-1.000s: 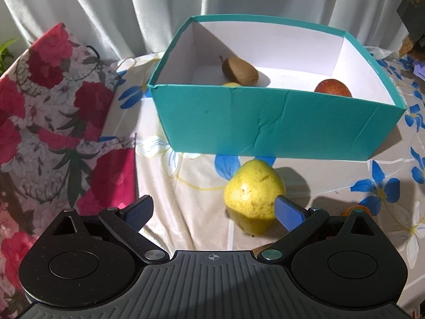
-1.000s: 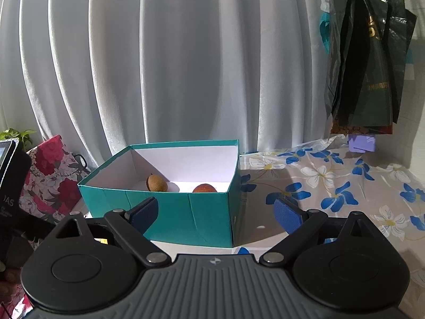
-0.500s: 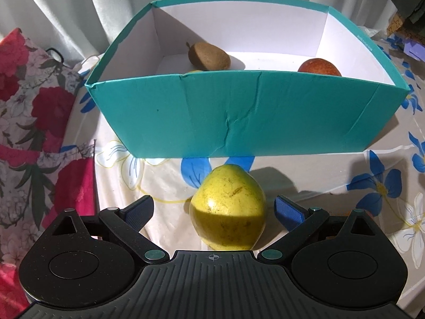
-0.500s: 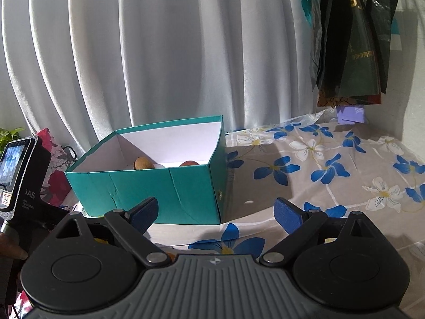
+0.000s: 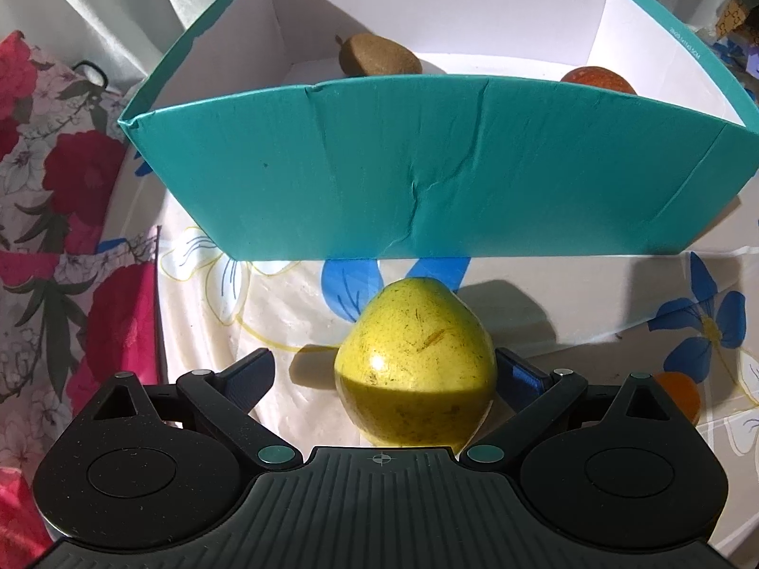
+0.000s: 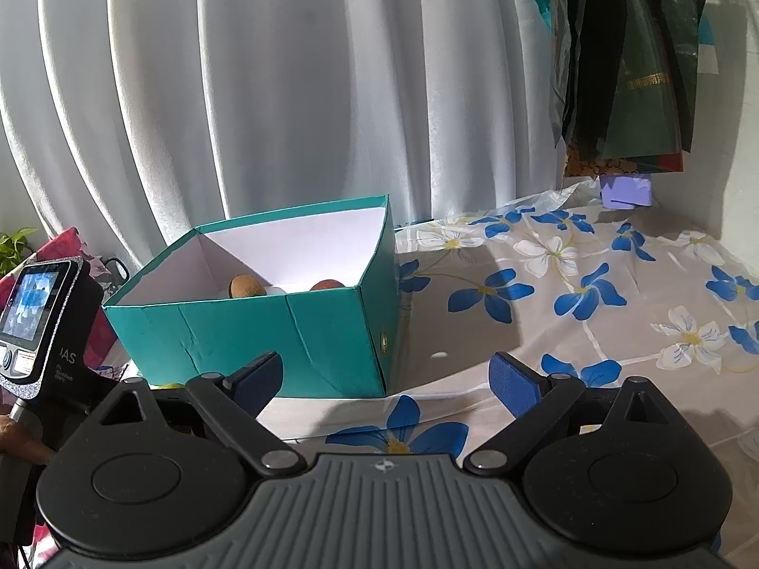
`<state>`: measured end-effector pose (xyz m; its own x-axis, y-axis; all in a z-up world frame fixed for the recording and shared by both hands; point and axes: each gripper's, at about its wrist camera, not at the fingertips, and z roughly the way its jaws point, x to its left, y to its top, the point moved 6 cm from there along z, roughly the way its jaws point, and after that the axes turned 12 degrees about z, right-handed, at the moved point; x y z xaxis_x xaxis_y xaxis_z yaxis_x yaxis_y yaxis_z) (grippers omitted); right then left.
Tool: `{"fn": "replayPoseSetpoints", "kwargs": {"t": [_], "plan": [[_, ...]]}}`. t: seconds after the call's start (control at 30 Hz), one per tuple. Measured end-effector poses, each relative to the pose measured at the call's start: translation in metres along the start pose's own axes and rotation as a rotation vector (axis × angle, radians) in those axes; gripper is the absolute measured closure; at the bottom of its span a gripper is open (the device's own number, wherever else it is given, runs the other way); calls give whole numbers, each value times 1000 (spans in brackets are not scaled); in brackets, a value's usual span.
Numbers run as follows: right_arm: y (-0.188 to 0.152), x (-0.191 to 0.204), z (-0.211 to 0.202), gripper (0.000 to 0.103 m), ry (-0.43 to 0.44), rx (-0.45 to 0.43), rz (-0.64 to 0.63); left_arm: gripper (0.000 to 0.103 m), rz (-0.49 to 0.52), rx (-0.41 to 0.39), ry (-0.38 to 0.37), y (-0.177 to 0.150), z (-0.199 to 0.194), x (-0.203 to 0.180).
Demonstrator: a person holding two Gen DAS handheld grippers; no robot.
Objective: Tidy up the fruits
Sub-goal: 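Grasp the yellow pear on the table with the left gripper while the right moves toward an orange, then grasp the orange with the right gripper while the left lifts the pear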
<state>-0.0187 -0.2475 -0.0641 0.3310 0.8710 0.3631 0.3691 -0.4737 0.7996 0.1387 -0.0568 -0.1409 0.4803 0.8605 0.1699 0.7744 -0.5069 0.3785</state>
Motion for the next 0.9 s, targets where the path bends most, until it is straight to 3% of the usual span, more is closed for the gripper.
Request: {"fn": "replayPoseSetpoints", "kwargs": {"t": [0.5,0.6,0.7,0.9], "plan": [[0,-5,5,9,-18,18,22,3,-37,16,-61,2,9,4],[0,-4,7,9,-21,19,17,9,-30,5,-73,2,7,5],[0,-3,7,9,-27,22,13,35,-3,-34,-83,4,-2,3],[-6,5,9,9,-28,47,-32,35,-16,-39,-39,0,-13,3]]}}
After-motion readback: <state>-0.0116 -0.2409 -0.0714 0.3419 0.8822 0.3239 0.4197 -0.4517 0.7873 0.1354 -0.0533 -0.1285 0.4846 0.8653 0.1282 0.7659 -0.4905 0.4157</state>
